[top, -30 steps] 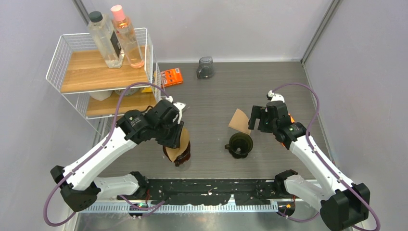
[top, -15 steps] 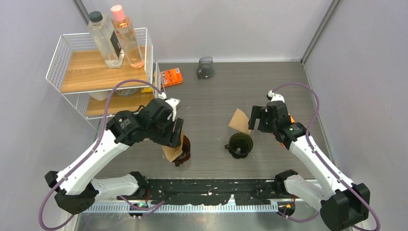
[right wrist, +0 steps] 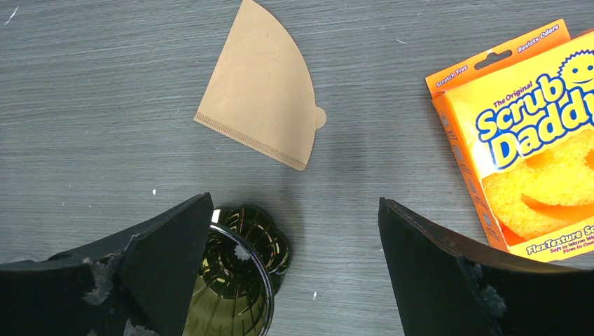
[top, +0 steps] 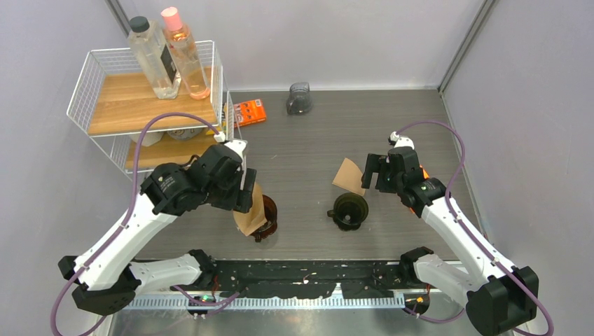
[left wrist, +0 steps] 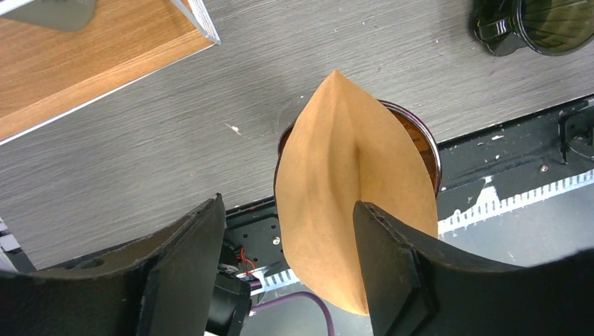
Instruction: Place the coffee filter in the dripper
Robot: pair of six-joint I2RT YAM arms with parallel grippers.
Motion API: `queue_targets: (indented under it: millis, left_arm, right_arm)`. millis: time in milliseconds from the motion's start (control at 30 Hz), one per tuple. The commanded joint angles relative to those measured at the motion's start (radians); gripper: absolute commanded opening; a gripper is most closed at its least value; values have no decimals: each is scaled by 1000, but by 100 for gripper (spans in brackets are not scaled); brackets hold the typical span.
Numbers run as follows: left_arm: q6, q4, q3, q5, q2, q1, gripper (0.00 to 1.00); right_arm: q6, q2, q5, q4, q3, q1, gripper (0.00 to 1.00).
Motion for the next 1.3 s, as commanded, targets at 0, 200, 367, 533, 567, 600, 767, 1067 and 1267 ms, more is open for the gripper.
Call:
queue_targets:
  millis: [0,200,367,533,567,600,767,1067,1267]
  left_arm:
    - [-13,11,35,-23,-12,0,69]
    - [-1,-6,75,-26,0,0,64]
    - [2,10,80,10,-11,-1,54]
    - [19,44,63,96,-3,0,23]
    - [22,52,61,113,0,0,20]
    - [23,63,58,130,1,0,18]
    - [13,99,24,171,9,-1,12]
    - [-2,151,-54,246,46,-2,11]
    - [-11,145,-71,230,86,-29,10]
  right_arm:
    - [-6,-17,3,30,1,-7,96]
    - [-8,-19,8,30,1,-6,95]
    - [-10,-20,7,30,1,-6,95]
    - [-10,-17,7,30,1,-6,96]
    - [-10,-17,7,30,1,-6,96]
    - [-10,-16,7,30,1,-5,95]
    - [-12,-14,8,29,1,-6,95]
    - [-13,-10,6,29,0,-7,95]
    - [-13,-10,16,30,-1,-6,95]
